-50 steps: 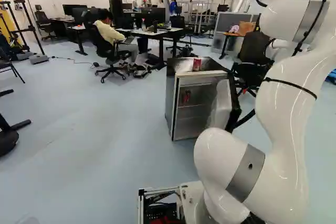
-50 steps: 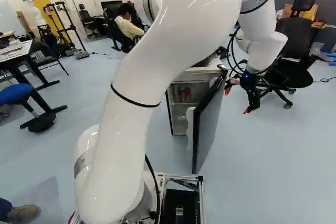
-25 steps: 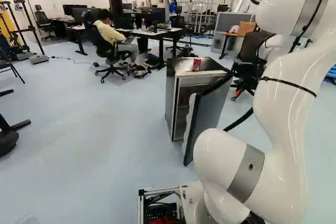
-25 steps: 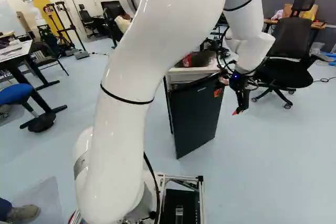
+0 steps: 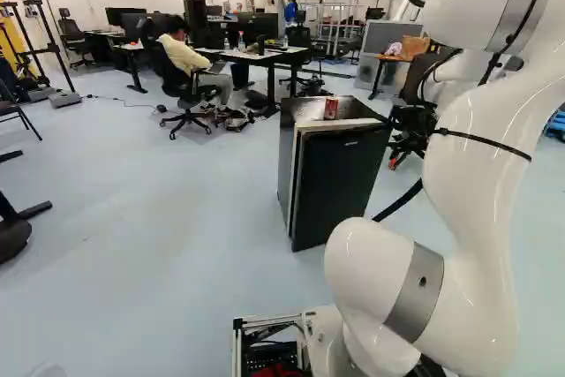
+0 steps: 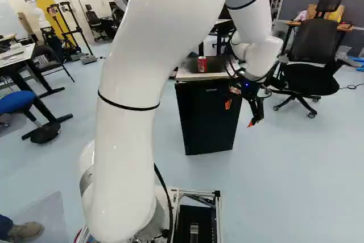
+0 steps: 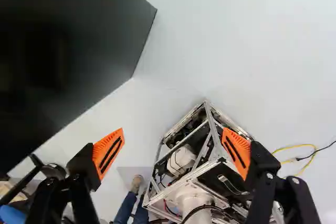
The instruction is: Grab a drink from the fridge
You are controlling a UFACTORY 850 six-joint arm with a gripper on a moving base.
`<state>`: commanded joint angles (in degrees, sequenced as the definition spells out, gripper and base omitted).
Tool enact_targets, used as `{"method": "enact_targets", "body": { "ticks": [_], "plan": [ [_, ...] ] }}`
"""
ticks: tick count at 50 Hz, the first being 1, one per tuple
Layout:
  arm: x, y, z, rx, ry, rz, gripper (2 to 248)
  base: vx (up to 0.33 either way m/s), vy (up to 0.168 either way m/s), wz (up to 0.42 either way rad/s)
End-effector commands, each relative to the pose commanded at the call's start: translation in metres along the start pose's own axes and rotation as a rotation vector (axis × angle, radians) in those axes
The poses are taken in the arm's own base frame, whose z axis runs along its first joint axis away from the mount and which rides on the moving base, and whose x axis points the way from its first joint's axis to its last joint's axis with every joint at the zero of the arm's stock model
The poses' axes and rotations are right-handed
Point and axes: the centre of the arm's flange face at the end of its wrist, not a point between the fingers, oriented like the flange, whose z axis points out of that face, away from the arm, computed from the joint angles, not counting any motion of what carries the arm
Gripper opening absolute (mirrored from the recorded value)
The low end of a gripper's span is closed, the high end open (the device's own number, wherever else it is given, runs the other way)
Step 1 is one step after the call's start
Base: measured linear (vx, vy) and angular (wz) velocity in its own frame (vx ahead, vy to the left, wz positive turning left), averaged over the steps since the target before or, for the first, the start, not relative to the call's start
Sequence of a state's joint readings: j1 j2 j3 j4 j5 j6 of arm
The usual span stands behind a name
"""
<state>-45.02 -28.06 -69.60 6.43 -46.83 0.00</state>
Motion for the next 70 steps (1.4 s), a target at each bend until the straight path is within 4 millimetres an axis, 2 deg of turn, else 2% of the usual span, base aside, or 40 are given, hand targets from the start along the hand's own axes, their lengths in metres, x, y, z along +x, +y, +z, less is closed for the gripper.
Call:
{"method": "enact_targets", "body": {
  "ticks": [41, 70],
  "plan": [
    [-0.047, -0.034, 0.010, -0.216, 0.079, -0.337, 247, 0.000, 0.000, 0.000],
    [-0.072, -0.084, 0.016, -0.256, 0.189, -0.543, 247, 0.000, 0.000, 0.000]
  ]
}}
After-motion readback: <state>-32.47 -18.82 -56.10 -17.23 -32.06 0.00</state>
